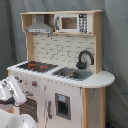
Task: Play with the kitchen
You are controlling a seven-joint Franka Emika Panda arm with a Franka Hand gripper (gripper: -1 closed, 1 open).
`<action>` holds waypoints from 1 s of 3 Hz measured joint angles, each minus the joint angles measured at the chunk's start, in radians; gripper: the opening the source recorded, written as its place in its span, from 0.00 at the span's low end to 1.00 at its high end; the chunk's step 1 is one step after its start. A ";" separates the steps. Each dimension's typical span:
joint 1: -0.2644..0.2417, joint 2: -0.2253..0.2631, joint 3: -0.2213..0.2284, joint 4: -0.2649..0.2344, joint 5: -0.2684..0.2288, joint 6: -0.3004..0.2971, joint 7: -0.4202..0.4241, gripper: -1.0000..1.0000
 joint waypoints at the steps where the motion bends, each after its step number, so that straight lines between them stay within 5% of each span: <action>1: -0.003 -0.012 0.029 0.000 0.000 -0.033 0.095 1.00; 3: -0.017 -0.047 0.075 0.000 0.000 -0.082 0.316 1.00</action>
